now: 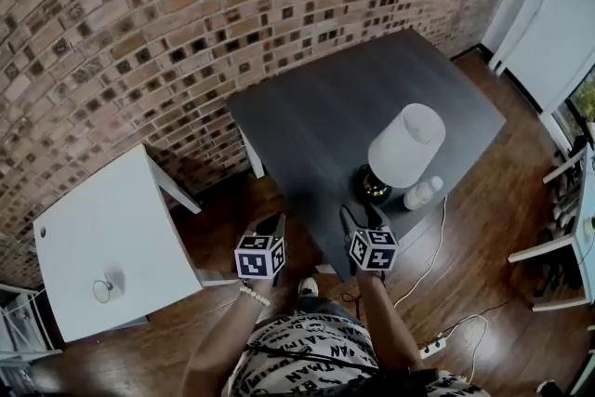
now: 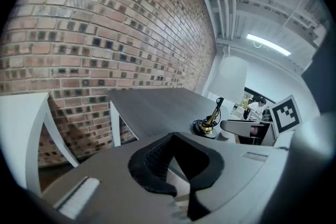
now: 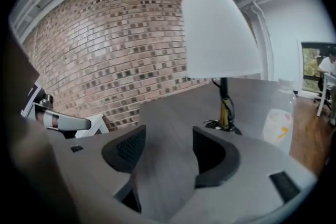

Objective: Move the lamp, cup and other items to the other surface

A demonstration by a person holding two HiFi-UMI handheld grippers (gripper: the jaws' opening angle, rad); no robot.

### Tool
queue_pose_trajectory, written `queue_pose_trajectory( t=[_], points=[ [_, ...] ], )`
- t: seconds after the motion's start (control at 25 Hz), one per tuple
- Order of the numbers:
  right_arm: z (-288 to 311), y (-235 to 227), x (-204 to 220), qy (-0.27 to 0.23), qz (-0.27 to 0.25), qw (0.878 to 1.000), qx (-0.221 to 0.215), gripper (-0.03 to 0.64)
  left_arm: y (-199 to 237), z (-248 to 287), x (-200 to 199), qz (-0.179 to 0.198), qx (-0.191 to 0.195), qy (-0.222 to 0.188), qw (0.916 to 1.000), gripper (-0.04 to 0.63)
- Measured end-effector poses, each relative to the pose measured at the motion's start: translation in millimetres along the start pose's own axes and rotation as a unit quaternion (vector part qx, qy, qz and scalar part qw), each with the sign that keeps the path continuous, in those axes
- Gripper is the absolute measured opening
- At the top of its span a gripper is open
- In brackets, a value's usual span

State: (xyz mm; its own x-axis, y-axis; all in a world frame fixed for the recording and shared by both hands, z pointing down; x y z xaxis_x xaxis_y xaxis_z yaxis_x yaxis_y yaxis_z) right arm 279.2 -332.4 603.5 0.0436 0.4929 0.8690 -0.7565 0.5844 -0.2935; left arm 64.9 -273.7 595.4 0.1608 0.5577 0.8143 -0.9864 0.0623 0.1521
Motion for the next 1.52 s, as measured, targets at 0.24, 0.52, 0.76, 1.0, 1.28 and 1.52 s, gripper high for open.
queue_pose_trajectory(
  t=[0.24,0.52,0.76,1.0,1.28,1.52],
  points=[
    [29.8,98.2,-1.9,0.026,-0.044,0.996,-0.074,0.292,61.4,-52.0,14.0,-0.034,-0.038,-0.018,0.9985,0.003],
    [49.8,216.8,6.4,0.048,-0.086,0.984,-0.148,0.292,137.9,-125.6,39.8,-0.071,-0.092,-0.034,0.9927,0.003],
    [58.9,307.0,33.2,0.077,-0.109,0.969,-0.209,0.291,190.5,-180.1,63.1,-0.105,-0.131,-0.042,0.9849,0.003],
    [63.1,376.8,57.5,0.098,-0.136,0.952,-0.254,0.291,232.5,-227.6,86.3,-0.137,-0.16,-0.055,0.976,0.003],
    [70.1,440.4,73.7,0.113,-0.154,0.935,-0.299,0.291,271.6,-269.4,105.9,-0.178,-0.198,-0.069,0.9614,0.003],
    [75.7,486.7,80.9,0.107,-0.16,0.925,-0.328,0.293,302.7,-298.3,124.1,-0.195,-0.224,-0.075,0.952,0.003]
  ],
)
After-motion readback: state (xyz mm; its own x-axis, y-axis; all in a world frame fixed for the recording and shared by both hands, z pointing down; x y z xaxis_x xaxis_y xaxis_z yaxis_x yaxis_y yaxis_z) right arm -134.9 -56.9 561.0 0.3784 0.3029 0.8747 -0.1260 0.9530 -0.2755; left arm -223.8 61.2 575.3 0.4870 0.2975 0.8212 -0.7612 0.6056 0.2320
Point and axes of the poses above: the fingertips, and each gripper's own axes: z forward along the fingers, y to its left, x out of its underside, the point moved 3 cm from there along -z, backward along the fingers, and after that the axes turned 15 degrees about -x, right-handed, at the moved point
